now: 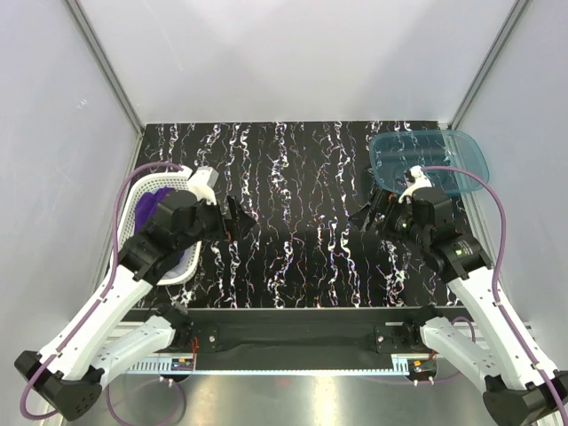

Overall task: Fold and stack the towels
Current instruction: Grab crumpled towel

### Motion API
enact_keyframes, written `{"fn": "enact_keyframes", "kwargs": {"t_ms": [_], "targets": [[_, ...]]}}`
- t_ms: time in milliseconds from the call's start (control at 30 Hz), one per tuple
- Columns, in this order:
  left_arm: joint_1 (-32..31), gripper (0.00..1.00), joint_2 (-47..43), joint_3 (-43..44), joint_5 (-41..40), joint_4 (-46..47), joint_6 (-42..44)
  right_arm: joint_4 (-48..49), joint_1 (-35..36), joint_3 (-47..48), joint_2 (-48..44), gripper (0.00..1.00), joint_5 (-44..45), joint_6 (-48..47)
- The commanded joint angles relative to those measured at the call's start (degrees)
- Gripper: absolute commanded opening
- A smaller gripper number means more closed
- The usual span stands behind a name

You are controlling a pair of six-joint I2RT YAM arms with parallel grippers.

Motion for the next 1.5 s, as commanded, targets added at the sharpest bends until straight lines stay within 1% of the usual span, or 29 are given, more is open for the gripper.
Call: {"fn": "enact_keyframes", "kwargs": {"t_ms": [0,67,133,167,200,233,300,333,367,400,433,500,533,567,633,700,767,833,933,967,1000,1067,1100,1133,1167,1233,1300,1433,1467], "targets": [[0.0,0.99,0.4,3.1,-6.7,1.0,-2.8,1.1,0.0,1.9,-1.1,1.00,1.3,-1.0],[0.2,0.99,1.1,3.9,-10.9,-0.3,-5.0,1.1,0.0,1.9,-1.3,1.00,1.2,-1.0],[1.3,0.99,2.9,7.4,-18.8,-2.6,-5.5,1.2,0.0,1.9,-1.3,1.00,0.9,-0.7],[2.2,0.99,4.3,8.6,-25.7,-5.3,-6.1,1.3,0.0,1.8,-1.5,1.00,0.6,-0.5],[3.5,0.99,4.8,10.9,-28.6,-6.3,-6.9,1.6,0.0,1.3,-1.8,1.00,0.4,-0.1],[6.9,0.99,5.2,11.7,-31.0,-7.2,-9.7,1.7,0.0,1.2,-1.9,1.00,0.0,0.2],[11.3,0.91,5.7,12.9,-34.8,-10.2,-14.0,2.0,0.0,0.6,-2.6,1.00,-0.9,0.6],[15.8,0.89,5.8,13.5,-35.2,-11.4,-18.5,2.2,0.0,0.5,-2.9,1.00,-1.9,0.8],[18.1,0.89,5.9,13.4,-35.0,-12.7,-19.8,2.3,0.0,0.4,-3.5,1.00,-2.4,0.9],[22.2,0.89,5.8,12.1,-34.1,-12.6,-21.2,2.8,0.0,0.3,-4.0,1.00,-3.8,1.2],[24.2,0.89,5.8,11.1,-33.6,-12.3,-21.7,3.3,0.0,0.2,-4.9,1.00,-4.3,1.5],[28.5,0.88,6.5,8.9,-30.1,-10.4,-22.6,4.7,0.0,-0.4,-5.9,1.00,-5.2,2.2],[33.5,0.88,7.1,6.6,-27.6,-9.9,-23.6,5.2,0.0,-0.8,-6.3,1.00,-6.2,2.2],[35.7,0.88,8.9,5.6,-23.2,-9.2,-24.4,6.0,-0.1,-1.3,-7.3,1.00,-6.4,2.5],[40.1,0.88,11.6,3.6,-20.3,-9.0,-27.1,6.5,0.0,-1.4,-7.7,1.00,-7.2,2.4],[41.1,0.87,15.7,1.0,-19.8,-9.6,-29.1,6.0,0.0,-1.0,-7.8,1.00,-7.5,1.9],[41.3,0.83,19.7,-0.7,-20.5,-9.8,-31.1,5.1,0.0,-0.1,-7.7,1.00,-7.6,1.3],[41.3,0.76,21.7,-2.3,-20.0,-8.3,-31.1,4.7,0.0,0.3,-7.6,1.00,-7.5,0.5],[41.3,0.70,23.3,-5.1,-19.7,-3.5,-31.0,4.3,0.0,0.4,-8.3,1.00,-7.5,-0.3],[41.3,0.63,23.7,-5.4,-19.9,-2.7,-30.7,4.3,0.0,0.0,-8.4,1.00,-7.5,-0.3],[41.3,0.60,24.1,-5.6,-20.0,-2.2,-29.8,4.3,0.0,-0.1,-8.6,1.00,-7.5,-0.5],[41.3,0.59,25.2,-5.0,-20.4,-1.5,-28.8,4.1,0.0,-0.3,-9.1,1.00,-7.4,-0.6],[41.3,0.56,25.5,-4.0,-20.7,-1.8,-28.3,4.1,0.0,-0.3,-9.2,1.00,-7.3,-0.8],[41.3,0.50,26.3,-3.4,-21.1,-2.0,-27.9,3.8,-0.1,-0.3,-9.4,1.00,-7.2,-1.0],[41.3,0.32,26.4,-3.3,-21.1,-2.0,-27.4,3.9,0.0,-0.3,-9.4,1.00,-7.0,-1.0],[41.3,0.19,26.8,-2.6,-21.0,-1.9,-26.8,4.0,0.0,-0.1,-9.2,1.00,-6.5,-1.1],[41.3,0.00,26.5,-2.0,-20.7,-1.8,-26.0,3.8,0.0,0.4,-8.9,1.00,-6.1,-1.2],[41.3,0.00,24.6,1.4,-18.7,-2.7,-22.5,3.7,0.0,1.1,-7.2,1.00,-6.8,-0.3],[41.3,0.00,23.9,3.7,-18.5,-3.3,-22.1,3.7,0.0,1.1,-6.9,1.00,-6.9,-0.2]]}}
